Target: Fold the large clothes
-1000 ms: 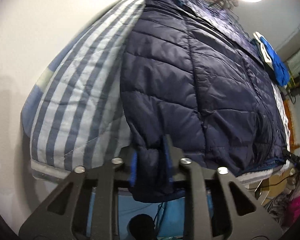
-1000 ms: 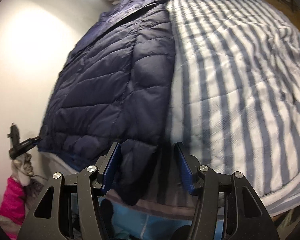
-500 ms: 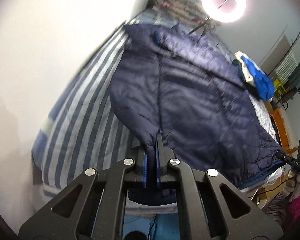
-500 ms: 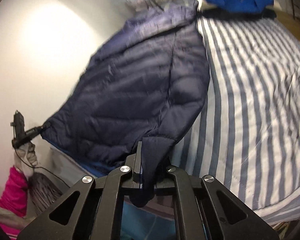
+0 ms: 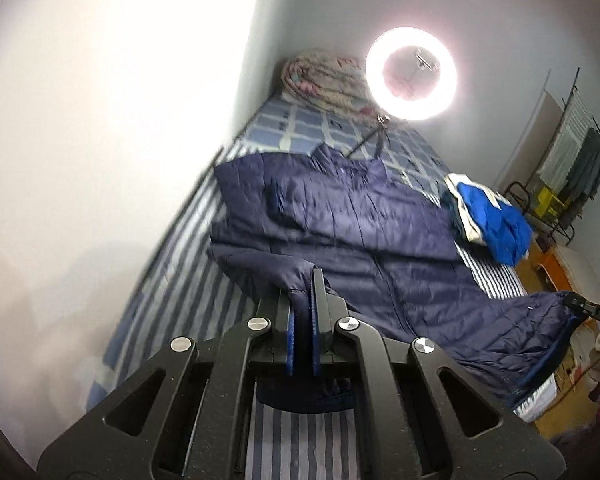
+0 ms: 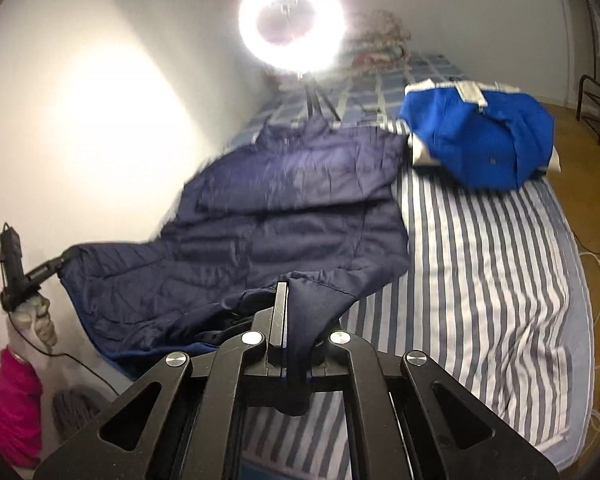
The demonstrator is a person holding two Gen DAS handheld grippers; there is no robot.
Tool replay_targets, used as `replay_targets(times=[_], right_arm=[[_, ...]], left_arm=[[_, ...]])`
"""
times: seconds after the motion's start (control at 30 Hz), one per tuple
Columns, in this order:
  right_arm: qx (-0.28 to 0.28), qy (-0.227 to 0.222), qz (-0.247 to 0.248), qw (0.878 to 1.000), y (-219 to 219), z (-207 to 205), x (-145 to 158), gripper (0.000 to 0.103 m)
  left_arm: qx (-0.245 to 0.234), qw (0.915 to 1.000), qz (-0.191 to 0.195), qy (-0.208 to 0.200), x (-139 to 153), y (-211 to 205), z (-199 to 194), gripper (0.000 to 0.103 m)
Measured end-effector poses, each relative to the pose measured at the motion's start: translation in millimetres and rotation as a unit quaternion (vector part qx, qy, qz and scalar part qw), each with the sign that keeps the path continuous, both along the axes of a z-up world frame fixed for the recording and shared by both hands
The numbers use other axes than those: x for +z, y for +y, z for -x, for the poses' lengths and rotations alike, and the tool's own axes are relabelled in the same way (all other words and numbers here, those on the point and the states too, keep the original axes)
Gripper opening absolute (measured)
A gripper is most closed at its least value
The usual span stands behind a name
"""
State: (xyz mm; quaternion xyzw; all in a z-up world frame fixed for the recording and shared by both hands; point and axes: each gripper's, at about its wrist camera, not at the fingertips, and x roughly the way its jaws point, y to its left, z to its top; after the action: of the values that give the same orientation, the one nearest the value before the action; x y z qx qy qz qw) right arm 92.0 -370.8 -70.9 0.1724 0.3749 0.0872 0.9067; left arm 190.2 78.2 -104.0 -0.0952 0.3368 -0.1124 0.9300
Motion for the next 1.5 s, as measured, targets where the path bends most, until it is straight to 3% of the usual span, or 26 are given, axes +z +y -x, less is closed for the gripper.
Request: replay_targets(times=[0.17,0.33,0.53,0.73,0.9,1.1,1.2,1.37,1.4,1.43,1.5], right_arm=[[-0.022,-0.019,0.007,1.0,-16,-29,11,0.004],[-0.041,-0.025,0.017,0.999,-28,-83,18,0.004],[-0.052,-0.015,0.043,0.998,-36,-171,7,0.003],[-0.059,0.031,0.088,0.994,-42,-271,-43,0.003],[-0.065,0.077,0.125,0.987,-47,-323,-101,0.003],[-0.054,0.099,0.127,0.986,-49,-341,-138,0.003],[-0.045,0.095,0.116,0.988,-53,-340,-138,0.004],[-0.023,0.066,0.073,0.995,-65,-330,-122,0.02],[-0.021,0.055,0.063,0.996,-69,-325,-116,0.028],[-0.026,0.045,0.055,0.997,-75,-319,-110,0.039],[-0.041,0.021,0.042,0.998,-88,-304,-98,0.049]], left_arm=[[0.018,0.9998,-0.005,-0.009,13,-2,-38,0.003],[0.022,0.9996,-0.015,-0.01,14,-8,-101,0.003],[0.026,0.9988,-0.04,0.007,-15,-22,-197,0.003],[0.038,0.9943,-0.079,0.061,-85,-34,-289,0.003],[0.041,0.9892,-0.1,0.099,-138,-43,-332,0.003],[0.029,0.9881,-0.108,0.105,-154,-48,-345,0.005],[0.025,0.9875,-0.101,0.118,-149,-47,-351,0.016],[0.014,0.9927,-0.037,0.114,-124,-30,-348,0.036],[0.015,0.9932,-0.029,0.112,-120,-26,-346,0.042],[0.016,0.9938,-0.031,0.106,-116,-23,-343,0.043],[0.018,0.9943,-0.051,0.092,-110,-20,-335,0.047]])
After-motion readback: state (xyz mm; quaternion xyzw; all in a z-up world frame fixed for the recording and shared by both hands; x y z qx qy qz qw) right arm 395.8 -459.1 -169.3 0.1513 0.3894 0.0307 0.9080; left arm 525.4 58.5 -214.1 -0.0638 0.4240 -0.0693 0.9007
